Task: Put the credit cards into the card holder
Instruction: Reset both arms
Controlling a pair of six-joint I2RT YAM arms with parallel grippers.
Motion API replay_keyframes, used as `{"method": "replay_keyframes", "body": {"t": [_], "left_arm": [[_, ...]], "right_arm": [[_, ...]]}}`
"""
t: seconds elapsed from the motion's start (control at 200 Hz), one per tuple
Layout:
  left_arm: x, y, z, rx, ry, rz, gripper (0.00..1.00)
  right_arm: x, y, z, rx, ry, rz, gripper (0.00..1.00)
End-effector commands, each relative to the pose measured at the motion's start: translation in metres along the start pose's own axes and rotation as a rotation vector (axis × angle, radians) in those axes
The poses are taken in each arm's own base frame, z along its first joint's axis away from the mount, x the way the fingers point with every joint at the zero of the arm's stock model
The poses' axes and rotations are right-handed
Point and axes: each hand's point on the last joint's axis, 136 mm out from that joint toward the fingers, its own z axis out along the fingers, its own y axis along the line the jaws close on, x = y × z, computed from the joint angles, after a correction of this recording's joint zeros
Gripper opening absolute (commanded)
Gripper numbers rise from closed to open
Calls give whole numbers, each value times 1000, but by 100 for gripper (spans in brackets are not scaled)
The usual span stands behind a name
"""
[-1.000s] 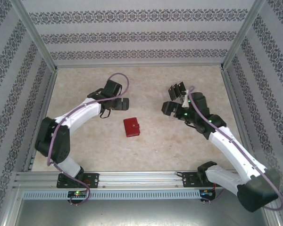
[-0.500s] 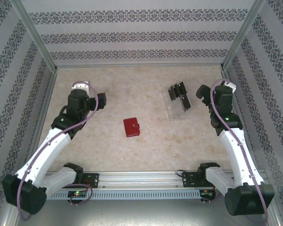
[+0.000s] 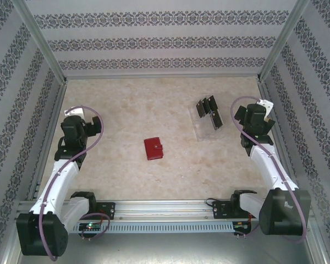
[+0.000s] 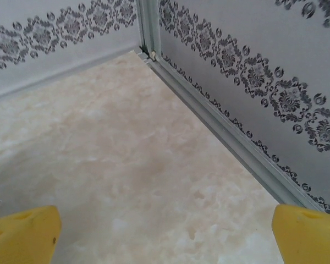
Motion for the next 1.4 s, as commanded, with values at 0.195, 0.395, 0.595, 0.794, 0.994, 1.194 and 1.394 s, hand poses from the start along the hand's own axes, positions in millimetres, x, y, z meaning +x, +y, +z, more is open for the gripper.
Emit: {"method": "replay_keyframes", "body": {"t": [0.195,0.395,0.595,0.794,0.994,1.194,1.394], "left_arm": [[29,-11,41,72,-70,-43,100],[55,-17,68,91,-59,-17,100],[52,-35,84,174,-92,-11,100],[68,-55,95,249,-143,37,100],[71,-63,99,249,-84,84,100],[72,-64,100,252,-76,82,100],[72,-64,100,251,-77,81,100]], "right_arm": [[36,15,23,-111,-61,-63,98],[59,32,30,-212,-91,-112,98],[61,56,30,-318,-128,-110,98],[84,76,32,-363,-224,-184,98],[89,75,38,-354,-156,-193,98],[80,80,41,-355,-153,-193,98],[79,81,39,-352,-166,-202,98]]}}
